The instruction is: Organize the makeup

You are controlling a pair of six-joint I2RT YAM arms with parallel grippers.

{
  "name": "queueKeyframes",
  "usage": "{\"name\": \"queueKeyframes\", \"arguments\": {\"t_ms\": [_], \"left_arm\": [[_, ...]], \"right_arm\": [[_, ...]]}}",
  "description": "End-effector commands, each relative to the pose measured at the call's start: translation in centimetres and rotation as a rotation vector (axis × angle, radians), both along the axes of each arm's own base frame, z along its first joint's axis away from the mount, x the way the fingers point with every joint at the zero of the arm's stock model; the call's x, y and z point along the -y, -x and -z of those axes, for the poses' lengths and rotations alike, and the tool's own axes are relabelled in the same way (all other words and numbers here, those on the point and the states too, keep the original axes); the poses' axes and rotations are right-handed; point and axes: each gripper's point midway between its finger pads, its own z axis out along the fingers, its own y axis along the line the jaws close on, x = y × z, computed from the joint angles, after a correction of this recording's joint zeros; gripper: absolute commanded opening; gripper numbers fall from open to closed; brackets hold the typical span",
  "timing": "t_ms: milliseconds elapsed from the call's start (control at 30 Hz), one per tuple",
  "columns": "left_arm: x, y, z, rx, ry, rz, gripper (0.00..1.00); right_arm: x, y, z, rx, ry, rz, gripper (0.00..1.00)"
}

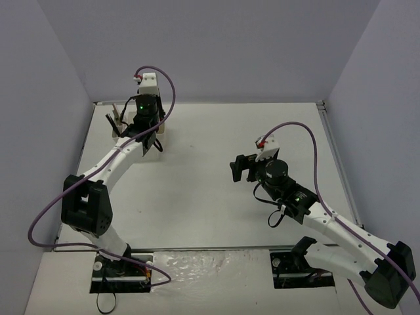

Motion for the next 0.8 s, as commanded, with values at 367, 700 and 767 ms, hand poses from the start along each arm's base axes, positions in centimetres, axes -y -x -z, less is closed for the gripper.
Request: {"name": "queueKeyframes", "arguments": {"t_ms": [367, 700, 767], "left_arm": [[-0.6, -3.9, 1.4, 0.118, 0.043, 0.003, 0.03], [-0.7, -4.9, 5.0, 0.062, 0.027, -0.003, 0.12], [-0.9, -4.8, 5.6, 0.049, 0.026, -0.010, 0.17]], "right_arm": [[1.9, -0.7, -1.1, 0.052, -0.011, 0.064, 1.00], [2.6, -0.6, -0.7, 0.039, -0.005, 0.079, 1.00], [2.7, -0.6, -0.7, 0.037, -0.006, 0.080, 1.00]]}}
